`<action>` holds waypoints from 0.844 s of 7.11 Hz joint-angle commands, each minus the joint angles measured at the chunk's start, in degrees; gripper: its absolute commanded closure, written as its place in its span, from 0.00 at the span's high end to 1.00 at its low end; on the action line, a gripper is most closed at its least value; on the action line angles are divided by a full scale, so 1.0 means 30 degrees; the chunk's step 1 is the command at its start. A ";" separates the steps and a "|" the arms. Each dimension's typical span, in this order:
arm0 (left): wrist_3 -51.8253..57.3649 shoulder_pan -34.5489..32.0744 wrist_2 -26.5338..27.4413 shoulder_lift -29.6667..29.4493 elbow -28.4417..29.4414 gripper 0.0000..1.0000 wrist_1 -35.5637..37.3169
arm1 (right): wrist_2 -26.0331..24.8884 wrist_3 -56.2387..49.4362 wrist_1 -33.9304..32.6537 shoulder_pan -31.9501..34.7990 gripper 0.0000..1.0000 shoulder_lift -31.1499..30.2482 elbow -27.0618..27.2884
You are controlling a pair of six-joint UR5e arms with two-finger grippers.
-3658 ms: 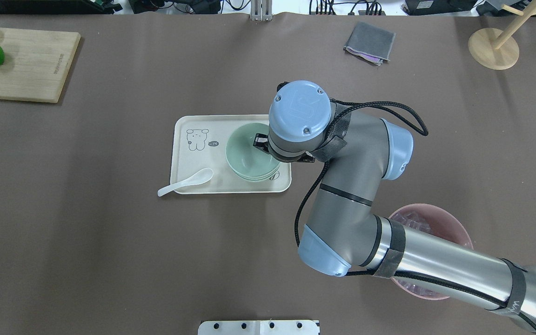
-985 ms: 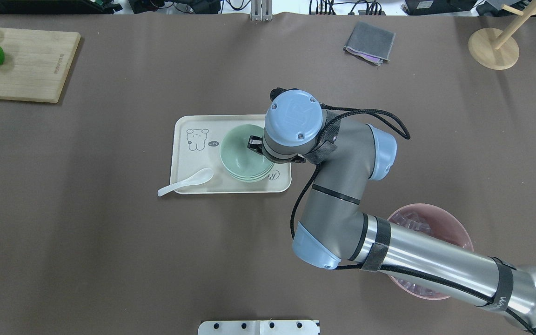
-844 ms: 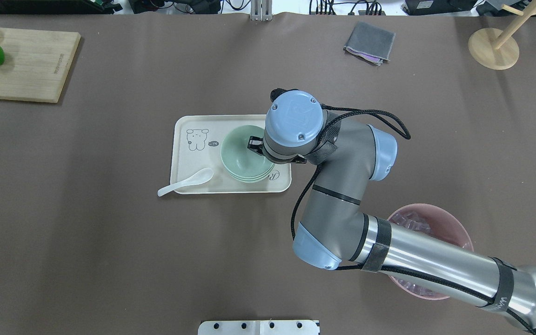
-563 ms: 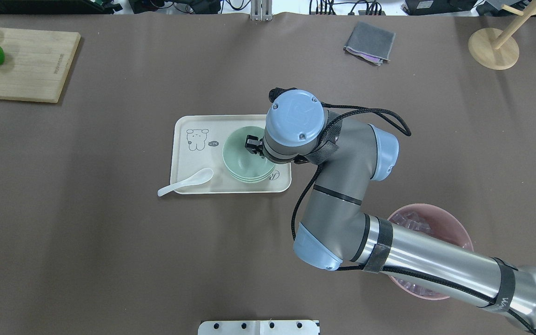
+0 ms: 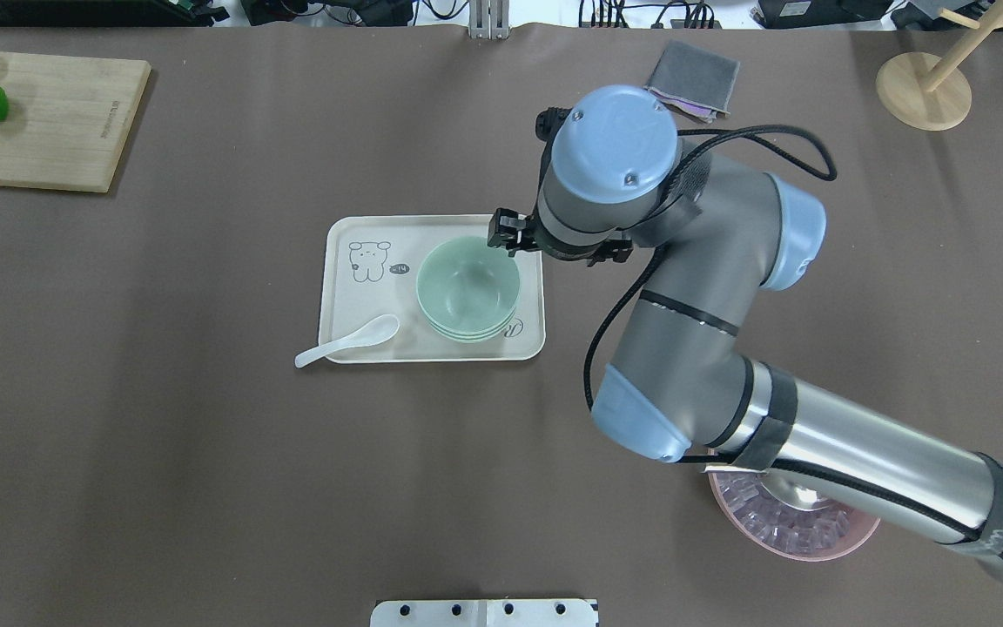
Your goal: Stack green bowls together
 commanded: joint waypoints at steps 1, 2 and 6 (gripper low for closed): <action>-0.0092 -0.0063 -0.0348 0.0077 -0.0240 0.99 0.0112 | 0.2954 -0.5410 -0.0212 0.3477 1.00 -0.2796 0.1617; -0.1166 -0.0150 -0.1860 0.0107 -0.0590 0.99 0.0171 | 0.4273 -0.7903 -0.0212 0.5148 1.00 -0.4231 0.2115; -0.6663 -0.0297 -0.2520 0.3766 -0.3494 0.99 -0.5375 | 0.5897 -1.5874 -0.0183 0.9313 1.00 -1.1406 0.5163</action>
